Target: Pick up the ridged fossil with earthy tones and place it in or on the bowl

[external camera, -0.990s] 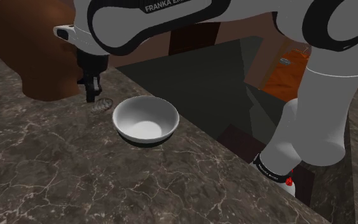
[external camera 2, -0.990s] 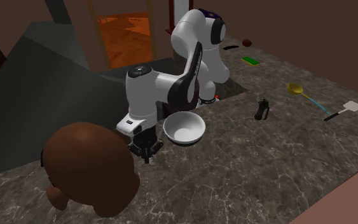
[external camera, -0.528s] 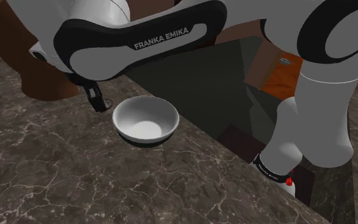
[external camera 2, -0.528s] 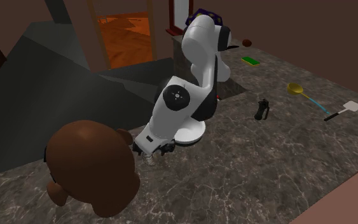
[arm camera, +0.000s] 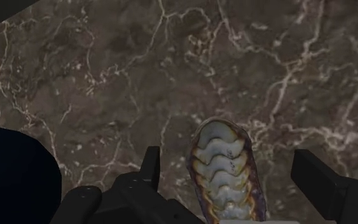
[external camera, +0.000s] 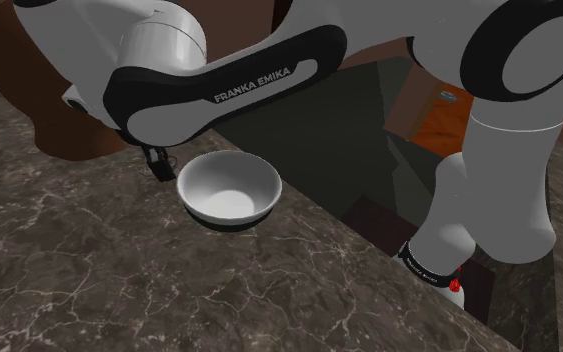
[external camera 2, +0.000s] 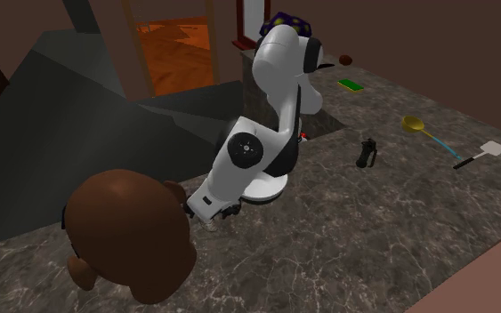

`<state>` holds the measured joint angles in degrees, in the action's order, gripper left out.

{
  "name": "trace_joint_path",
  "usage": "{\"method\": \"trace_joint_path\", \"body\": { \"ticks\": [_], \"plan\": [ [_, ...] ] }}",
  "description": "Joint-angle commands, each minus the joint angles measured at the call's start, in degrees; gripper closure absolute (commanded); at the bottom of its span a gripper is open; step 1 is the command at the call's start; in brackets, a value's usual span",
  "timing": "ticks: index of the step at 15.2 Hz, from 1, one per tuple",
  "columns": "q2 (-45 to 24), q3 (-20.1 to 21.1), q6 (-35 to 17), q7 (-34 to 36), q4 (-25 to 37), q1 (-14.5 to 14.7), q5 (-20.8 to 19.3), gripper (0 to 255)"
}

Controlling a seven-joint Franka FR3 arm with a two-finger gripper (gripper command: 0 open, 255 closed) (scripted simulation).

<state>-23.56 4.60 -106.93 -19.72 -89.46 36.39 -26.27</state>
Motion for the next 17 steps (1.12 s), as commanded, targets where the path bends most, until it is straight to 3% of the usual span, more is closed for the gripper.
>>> {"method": "trace_joint_path", "body": {
  "ticks": [1,5,6,17],
  "plan": [
    [0.01,-0.02,-0.20,0.04,-0.19,-0.04,-0.04,0],
    [0.01,-0.02,-0.20,0.04,-0.19,-0.04,-0.04,0],
    [0.00,-0.02,-0.20,0.04,-0.18,-0.04,-0.04,255],
    [0.41,0.03,1.01,-0.48,0.72,0.00,0.16,255]
  ]
}}
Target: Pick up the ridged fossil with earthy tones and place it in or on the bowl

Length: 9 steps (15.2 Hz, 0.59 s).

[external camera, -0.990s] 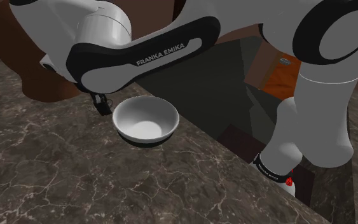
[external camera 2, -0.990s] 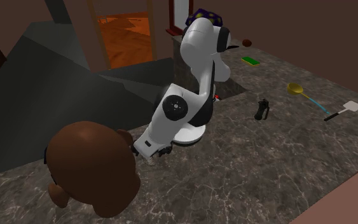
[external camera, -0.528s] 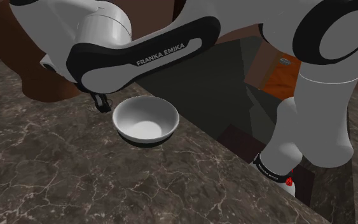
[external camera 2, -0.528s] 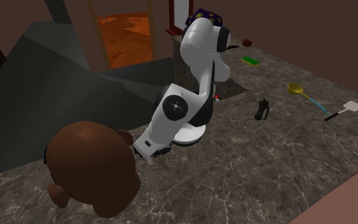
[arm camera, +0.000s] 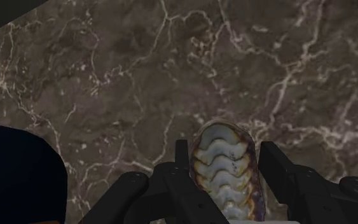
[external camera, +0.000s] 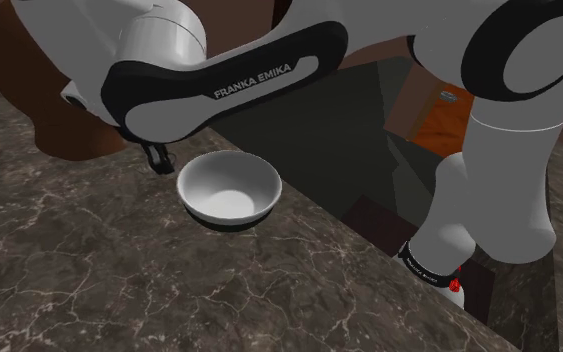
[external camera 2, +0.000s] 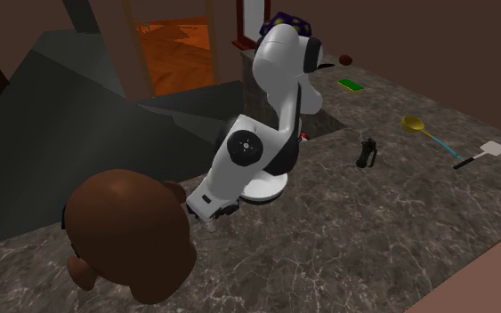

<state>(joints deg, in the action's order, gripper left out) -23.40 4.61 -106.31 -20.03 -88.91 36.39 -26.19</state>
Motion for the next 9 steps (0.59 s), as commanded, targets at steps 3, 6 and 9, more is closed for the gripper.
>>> {"method": "trace_joint_path", "body": {
  "ticks": [3,6,9],
  "plan": [
    [0.75,0.09,2.26,-0.96,1.70,0.08,0.34,255],
    [1.15,0.14,4.17,-1.74,3.36,0.16,0.57,255],
    [1.43,0.19,6.13,-2.53,5.18,0.27,0.77,255]
  ]
}}
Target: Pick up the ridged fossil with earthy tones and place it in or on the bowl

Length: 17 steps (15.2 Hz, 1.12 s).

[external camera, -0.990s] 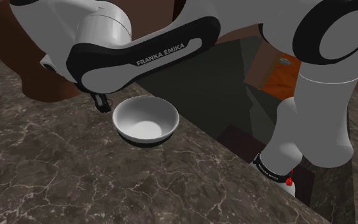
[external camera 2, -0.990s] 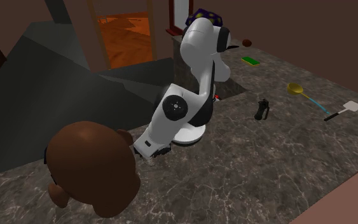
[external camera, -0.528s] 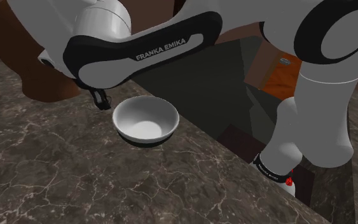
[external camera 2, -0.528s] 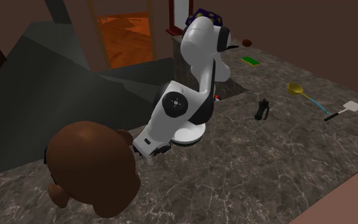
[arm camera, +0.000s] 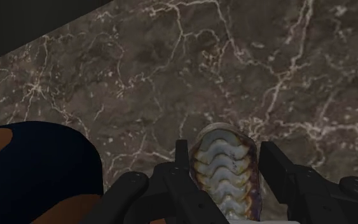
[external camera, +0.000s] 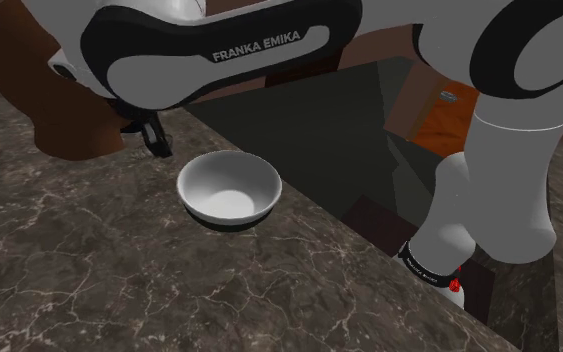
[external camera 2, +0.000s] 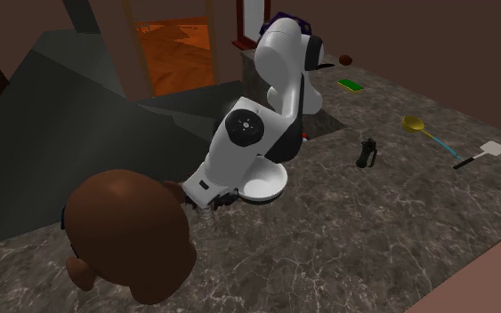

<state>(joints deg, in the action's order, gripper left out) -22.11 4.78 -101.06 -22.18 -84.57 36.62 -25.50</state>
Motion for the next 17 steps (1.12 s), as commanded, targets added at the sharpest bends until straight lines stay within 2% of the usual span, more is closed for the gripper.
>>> {"method": "trace_joint_path", "body": {
  "ticks": [1,17],
  "plan": [
    [0.21,0.03,1.55,-0.65,1.48,0.07,0.15,255],
    [-0.79,0.03,13.22,-5.12,14.97,1.01,0.50,255]
  ]
}}
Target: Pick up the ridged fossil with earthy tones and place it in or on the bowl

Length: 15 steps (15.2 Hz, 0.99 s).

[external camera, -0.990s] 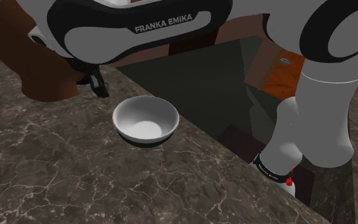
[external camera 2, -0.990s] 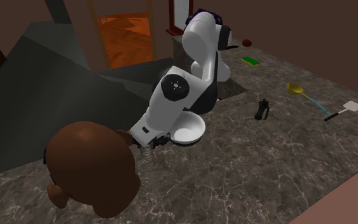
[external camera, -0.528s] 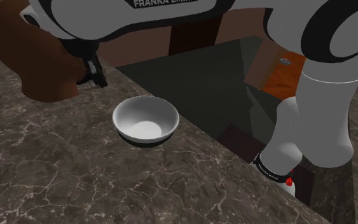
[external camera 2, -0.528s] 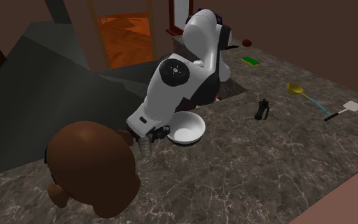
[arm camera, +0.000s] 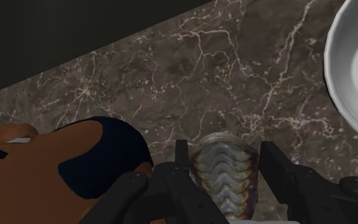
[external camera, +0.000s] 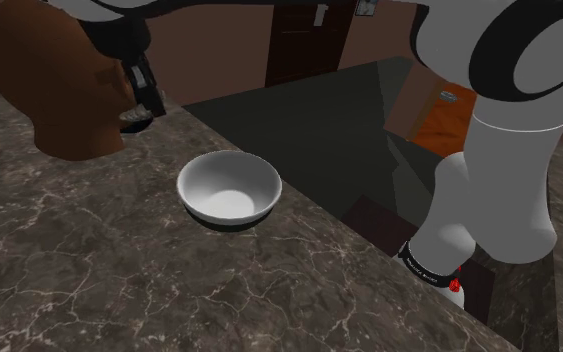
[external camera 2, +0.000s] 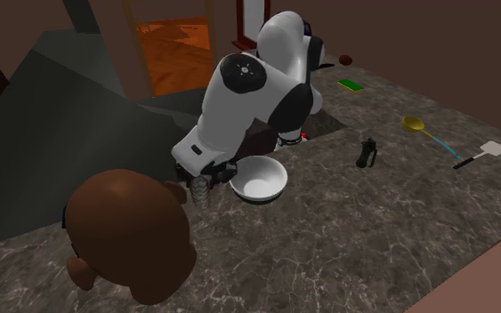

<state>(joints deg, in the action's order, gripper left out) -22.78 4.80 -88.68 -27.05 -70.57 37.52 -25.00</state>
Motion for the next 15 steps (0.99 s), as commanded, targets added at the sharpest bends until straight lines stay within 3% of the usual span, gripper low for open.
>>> {"method": "trace_joint_path", "body": {
  "ticks": [1,7,15],
  "plan": [
    [-0.31,0.00,1.50,-0.50,1.86,0.18,-0.03,255],
    [14.48,1.63,-2.01,4.31,-18.01,1.24,1.24,255],
    [30.40,4.16,-2.07,9.36,-35.79,3.70,3.94,255]
  ]
}}
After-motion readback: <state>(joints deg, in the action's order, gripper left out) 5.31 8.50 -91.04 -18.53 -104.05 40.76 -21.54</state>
